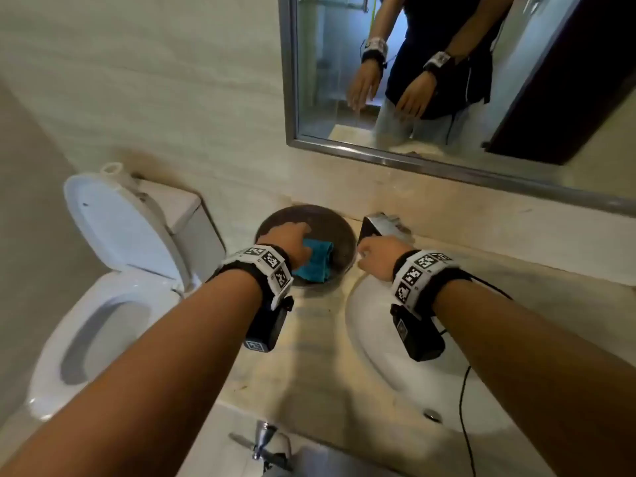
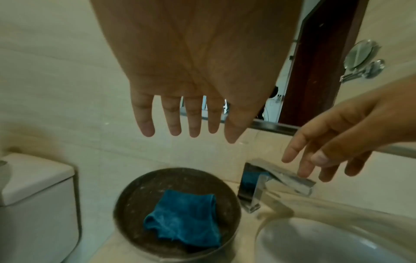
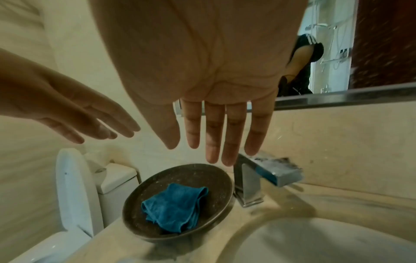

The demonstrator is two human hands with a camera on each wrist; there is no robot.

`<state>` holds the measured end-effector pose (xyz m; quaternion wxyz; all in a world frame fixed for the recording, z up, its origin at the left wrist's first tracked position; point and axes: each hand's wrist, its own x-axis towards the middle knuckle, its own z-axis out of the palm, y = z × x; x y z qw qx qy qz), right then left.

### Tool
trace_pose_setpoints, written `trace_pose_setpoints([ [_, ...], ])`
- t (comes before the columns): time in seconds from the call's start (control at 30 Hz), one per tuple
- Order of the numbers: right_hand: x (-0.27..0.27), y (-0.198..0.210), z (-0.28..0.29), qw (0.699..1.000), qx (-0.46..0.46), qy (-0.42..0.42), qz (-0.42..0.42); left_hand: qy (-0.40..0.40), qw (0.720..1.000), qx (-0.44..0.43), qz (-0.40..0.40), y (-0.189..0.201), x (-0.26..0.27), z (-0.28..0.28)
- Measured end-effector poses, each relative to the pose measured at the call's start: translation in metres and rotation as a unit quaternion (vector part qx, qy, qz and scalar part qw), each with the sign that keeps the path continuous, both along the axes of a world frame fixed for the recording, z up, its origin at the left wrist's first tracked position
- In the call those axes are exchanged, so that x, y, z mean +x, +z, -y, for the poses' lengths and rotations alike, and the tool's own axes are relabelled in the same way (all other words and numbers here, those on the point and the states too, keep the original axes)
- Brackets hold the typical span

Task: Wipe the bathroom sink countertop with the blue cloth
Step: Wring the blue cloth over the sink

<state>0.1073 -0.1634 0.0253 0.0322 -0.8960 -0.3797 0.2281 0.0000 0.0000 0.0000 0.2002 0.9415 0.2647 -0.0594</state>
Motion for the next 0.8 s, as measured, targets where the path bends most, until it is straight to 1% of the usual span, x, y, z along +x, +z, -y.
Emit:
trace_pose_setpoints([
  [0.03, -0.002, -0.003, -0.012, 1.0, -0.026, -0.002, -0.014, 0.001, 1.0, -0.003, -0.029, -0.005, -0.003, -0.009],
  [0.13, 0.001, -0.025, -0.045, 0.998, -0.051, -0.005, -0.02, 0.002, 0.996, -0.002, -0.086, -0.038, -0.007, -0.044],
  [0.2, 0.003, -0.038, -0.065, 0.997, -0.063, -0.007, -0.034, -0.002, 0.994, -0.015, -0.107, -0.053, -0.005, -0.063],
  [0.37, 0.012, -0.078, -0.095, 0.996, -0.061, -0.036, -0.06, -0.029, 0.99, -0.049, -0.127, -0.086, 0.011, -0.089],
  [0.57, 0.033, -0.111, -0.122, 0.994, -0.047, -0.058, -0.076, -0.077, 0.987, -0.046, -0.131, -0.115, 0.042, -0.106],
  [0.8, 0.065, -0.146, -0.143, 0.994, -0.023, -0.052, -0.092, -0.072, 0.99, -0.048, -0.109, -0.137, 0.08, -0.128],
])
